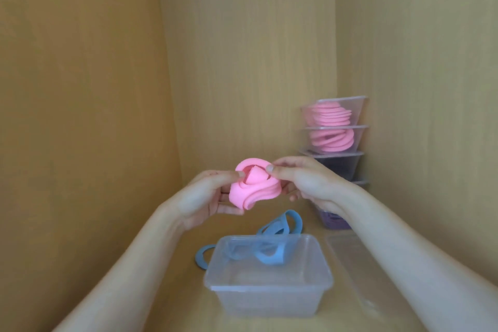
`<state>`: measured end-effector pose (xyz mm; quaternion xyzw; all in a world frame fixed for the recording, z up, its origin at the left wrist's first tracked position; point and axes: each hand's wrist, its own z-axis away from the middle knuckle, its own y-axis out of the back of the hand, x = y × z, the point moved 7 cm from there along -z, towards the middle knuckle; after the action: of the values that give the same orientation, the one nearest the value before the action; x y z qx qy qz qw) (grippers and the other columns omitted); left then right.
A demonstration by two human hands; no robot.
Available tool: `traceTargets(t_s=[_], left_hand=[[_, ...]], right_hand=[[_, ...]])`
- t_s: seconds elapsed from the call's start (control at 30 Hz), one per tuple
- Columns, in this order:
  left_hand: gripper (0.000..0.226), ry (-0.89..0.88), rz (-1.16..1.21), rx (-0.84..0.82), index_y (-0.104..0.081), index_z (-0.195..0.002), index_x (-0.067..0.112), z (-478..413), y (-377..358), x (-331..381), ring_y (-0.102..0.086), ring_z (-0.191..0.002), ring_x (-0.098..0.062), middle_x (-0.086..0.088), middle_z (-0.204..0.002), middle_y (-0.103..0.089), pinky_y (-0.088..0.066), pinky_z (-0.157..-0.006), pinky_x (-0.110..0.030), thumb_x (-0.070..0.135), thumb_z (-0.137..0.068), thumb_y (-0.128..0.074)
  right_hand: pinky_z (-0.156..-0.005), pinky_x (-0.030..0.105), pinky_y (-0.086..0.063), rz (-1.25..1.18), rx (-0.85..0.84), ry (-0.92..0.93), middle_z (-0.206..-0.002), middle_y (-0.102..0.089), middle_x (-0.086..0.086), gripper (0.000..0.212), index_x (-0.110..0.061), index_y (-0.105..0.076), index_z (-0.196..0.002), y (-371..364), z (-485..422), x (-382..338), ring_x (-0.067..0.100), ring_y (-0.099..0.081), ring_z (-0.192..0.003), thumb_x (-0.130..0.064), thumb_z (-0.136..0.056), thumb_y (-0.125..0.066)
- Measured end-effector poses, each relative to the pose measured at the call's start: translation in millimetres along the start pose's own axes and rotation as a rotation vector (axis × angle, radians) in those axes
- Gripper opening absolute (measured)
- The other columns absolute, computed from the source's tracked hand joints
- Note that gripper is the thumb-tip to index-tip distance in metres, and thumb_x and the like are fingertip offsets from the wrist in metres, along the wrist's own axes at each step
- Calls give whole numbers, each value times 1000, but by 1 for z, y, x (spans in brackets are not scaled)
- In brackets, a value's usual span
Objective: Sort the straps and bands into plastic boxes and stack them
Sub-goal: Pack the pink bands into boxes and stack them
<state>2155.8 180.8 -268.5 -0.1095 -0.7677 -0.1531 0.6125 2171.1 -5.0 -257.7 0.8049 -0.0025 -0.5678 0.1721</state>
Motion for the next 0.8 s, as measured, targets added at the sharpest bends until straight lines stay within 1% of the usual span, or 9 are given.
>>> traceTargets(t_s=[0.13,0.23,0.27,0.33,0.47,0.57,0.67,0.73,0.8], left_hand=[[38,76,-109,-47,-79,-104,9,21,-5,-8,-74,-82,-27,-20,-95,-75,-59,-61,-31,38,-81,-73],[46,106,-192,-147,-76,-109,6,35,-17,-9,-74,-79,-26,-20,-94,-75,-59,-60,-30,43,-81,-76],[46,115,-220,-166,-74,-112,6,38,-21,-9,-74,-79,-26,-20,-95,-75,-59,-60,-31,41,-82,-76],[48,144,-276,-175,-65,-123,10,43,-25,-10,-74,-79,-30,-20,-95,-75,-61,-59,-34,36,-84,-76],[35,212,-457,-249,-53,-129,15,46,-40,-21,-74,-81,-30,-23,-98,-74,-62,-60,-39,20,-97,-66],[26,238,-679,-265,-53,-124,16,45,-49,-31,-69,-73,-16,-14,-99,-73,-57,-60,-30,11,-100,-60],[24,232,-982,-288,-55,-122,18,46,-60,-34,-63,-66,-2,4,-97,-72,-48,-57,-15,19,-99,-59],[28,243,-1119,-285,-56,-123,21,47,-63,-33,-65,-80,-6,7,-104,-71,-51,-68,-18,30,-97,-60],[30,267,-1161,-301,-60,-123,24,50,-66,-32,-67,-95,-13,8,-110,-71,-55,-85,-29,36,-96,-62]], right_hand=[[-57,23,-40,139,-83,-40,-80,-76,0,21,-18,-76,-95,-7,29,5,13,-64,-66,-37,-91,-70],[-53,14,-44,183,-123,-45,-81,-77,1,22,-16,-77,-90,-9,52,8,8,-68,-65,-36,-91,-70],[-58,14,-46,197,-131,-47,-81,-77,2,23,-15,-77,-89,-9,59,9,9,-70,-68,-36,-91,-71],[-72,24,-51,238,-128,-50,-83,-78,3,24,-15,-78,-88,-9,71,13,13,-73,-77,-38,-90,-71],[-80,34,-54,388,-63,-61,-78,-77,1,28,-16,-79,-81,-11,87,20,13,-71,-78,-44,-84,-77],[-64,32,-46,584,-25,-68,-58,-64,-6,37,-14,-75,-76,-13,95,21,8,-56,-58,-51,-79,-77],[-54,29,-37,786,-7,-53,-52,-53,-7,43,-9,-67,-71,-20,98,19,13,-48,-52,-52,-77,-74],[-48,28,-35,955,-11,-35,-56,-53,-4,43,-11,-60,-63,-27,100,17,18,-48,-53,-50,-78,-70],[-45,28,-31,1071,-42,-51,-60,-49,-3,43,-14,-52,-58,-31,100,18,18,-45,-52,-47,-81,-66]])
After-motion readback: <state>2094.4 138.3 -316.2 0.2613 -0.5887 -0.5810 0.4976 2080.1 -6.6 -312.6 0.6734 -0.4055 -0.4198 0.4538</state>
